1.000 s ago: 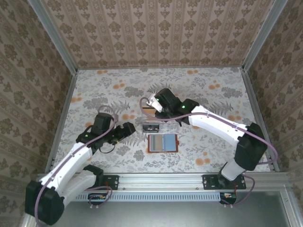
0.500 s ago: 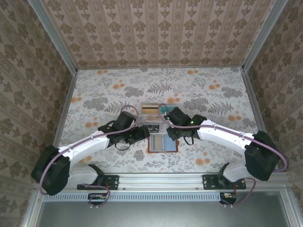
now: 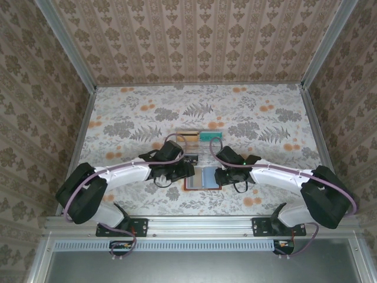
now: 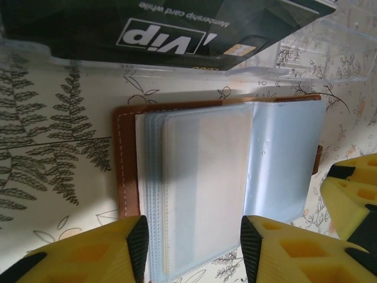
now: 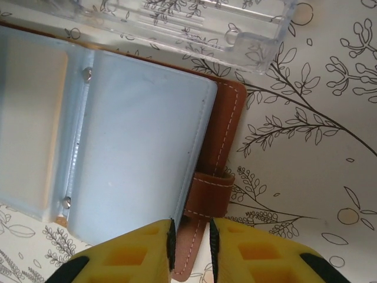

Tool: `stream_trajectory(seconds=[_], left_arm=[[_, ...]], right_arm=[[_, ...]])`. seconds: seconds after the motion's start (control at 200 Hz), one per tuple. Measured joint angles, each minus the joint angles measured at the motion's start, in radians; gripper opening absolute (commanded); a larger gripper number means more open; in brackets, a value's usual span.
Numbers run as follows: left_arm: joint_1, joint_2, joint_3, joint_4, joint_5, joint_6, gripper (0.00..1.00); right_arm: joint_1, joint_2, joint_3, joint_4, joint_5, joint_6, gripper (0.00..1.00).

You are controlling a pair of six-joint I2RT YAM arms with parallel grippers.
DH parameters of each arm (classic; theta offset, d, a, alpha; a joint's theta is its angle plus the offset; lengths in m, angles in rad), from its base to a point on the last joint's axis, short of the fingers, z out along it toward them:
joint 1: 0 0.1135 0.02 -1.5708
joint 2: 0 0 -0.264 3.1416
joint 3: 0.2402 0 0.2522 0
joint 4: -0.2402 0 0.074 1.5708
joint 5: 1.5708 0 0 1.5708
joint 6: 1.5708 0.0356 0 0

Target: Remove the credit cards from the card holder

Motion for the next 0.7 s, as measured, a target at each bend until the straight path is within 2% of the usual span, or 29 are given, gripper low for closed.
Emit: stream_trajectory(seconds=[0.285, 0.335, 0.7], left_arm=[[-0.011, 0.058, 0.020, 0.024, 0.011, 0.008, 0.45], [-0.013, 0.062, 0.020, 0.026, 0.011, 0.008, 0.42], [-0.014, 0.090, 0.023, 0.050, 0.027, 0.011, 0.42]], right_arm=[[0.000, 0.044, -0.006, 0.040, -0.010, 0.003, 0.26], [0.000, 0.044, -0.006, 0.040, -0.010, 0.003, 0.27], [0.000, 0.051, -0.008, 0.047, -0.011, 0.003, 0.26]])
